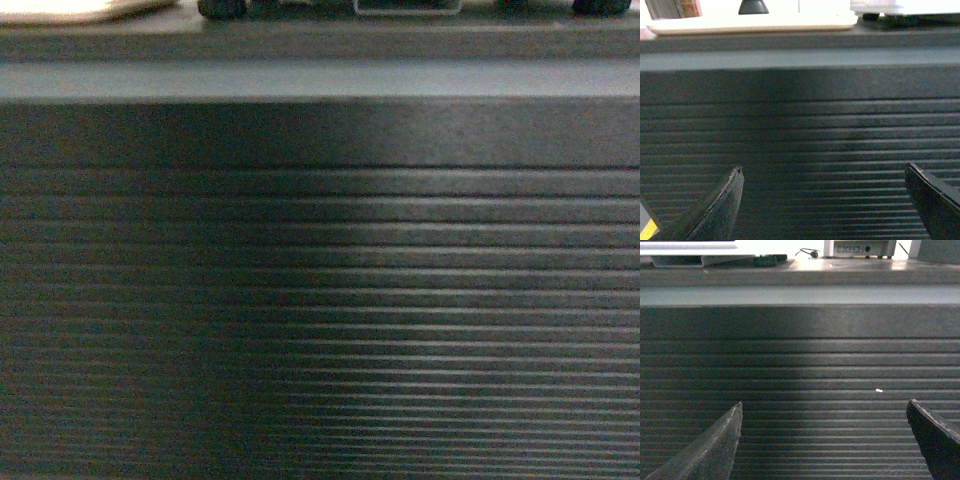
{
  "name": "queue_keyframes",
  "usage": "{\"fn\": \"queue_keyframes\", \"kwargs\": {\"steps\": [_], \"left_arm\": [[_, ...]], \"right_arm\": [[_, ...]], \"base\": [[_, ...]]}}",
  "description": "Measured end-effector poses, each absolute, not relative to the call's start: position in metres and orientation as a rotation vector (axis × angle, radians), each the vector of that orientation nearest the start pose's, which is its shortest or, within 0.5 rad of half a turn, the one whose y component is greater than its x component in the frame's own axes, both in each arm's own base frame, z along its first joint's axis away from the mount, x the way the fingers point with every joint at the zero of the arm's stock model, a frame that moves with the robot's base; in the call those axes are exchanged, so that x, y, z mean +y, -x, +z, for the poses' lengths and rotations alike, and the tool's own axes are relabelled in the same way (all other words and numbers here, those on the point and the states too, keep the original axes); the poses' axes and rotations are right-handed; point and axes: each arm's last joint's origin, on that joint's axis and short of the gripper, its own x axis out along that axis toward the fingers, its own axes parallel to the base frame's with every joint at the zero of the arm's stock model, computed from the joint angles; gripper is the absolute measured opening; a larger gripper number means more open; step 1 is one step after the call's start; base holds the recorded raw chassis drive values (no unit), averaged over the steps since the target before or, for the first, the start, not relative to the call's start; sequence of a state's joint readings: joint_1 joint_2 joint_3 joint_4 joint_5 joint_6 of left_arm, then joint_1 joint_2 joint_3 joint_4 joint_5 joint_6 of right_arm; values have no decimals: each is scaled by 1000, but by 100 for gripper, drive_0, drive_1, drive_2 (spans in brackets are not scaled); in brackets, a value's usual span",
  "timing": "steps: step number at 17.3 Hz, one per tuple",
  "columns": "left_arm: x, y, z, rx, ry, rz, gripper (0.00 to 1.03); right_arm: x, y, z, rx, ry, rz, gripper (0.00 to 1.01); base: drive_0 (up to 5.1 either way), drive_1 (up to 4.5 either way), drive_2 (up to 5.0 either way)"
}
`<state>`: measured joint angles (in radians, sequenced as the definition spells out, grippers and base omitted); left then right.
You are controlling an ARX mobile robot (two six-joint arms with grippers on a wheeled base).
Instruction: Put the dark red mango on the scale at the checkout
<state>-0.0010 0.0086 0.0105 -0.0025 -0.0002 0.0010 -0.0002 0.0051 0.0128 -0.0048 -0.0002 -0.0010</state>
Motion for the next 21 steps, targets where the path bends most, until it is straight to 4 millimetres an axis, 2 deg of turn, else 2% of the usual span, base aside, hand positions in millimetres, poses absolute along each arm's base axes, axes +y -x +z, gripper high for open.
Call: {"fn": "queue_keyframes", "kwargs": {"steps": [21], "left_arm": [[0,-98,166,2,-1,-1,98]], "right_arm": [[0,-97,167,-2,1,0,98]], "base": [[0,0,0]]}}
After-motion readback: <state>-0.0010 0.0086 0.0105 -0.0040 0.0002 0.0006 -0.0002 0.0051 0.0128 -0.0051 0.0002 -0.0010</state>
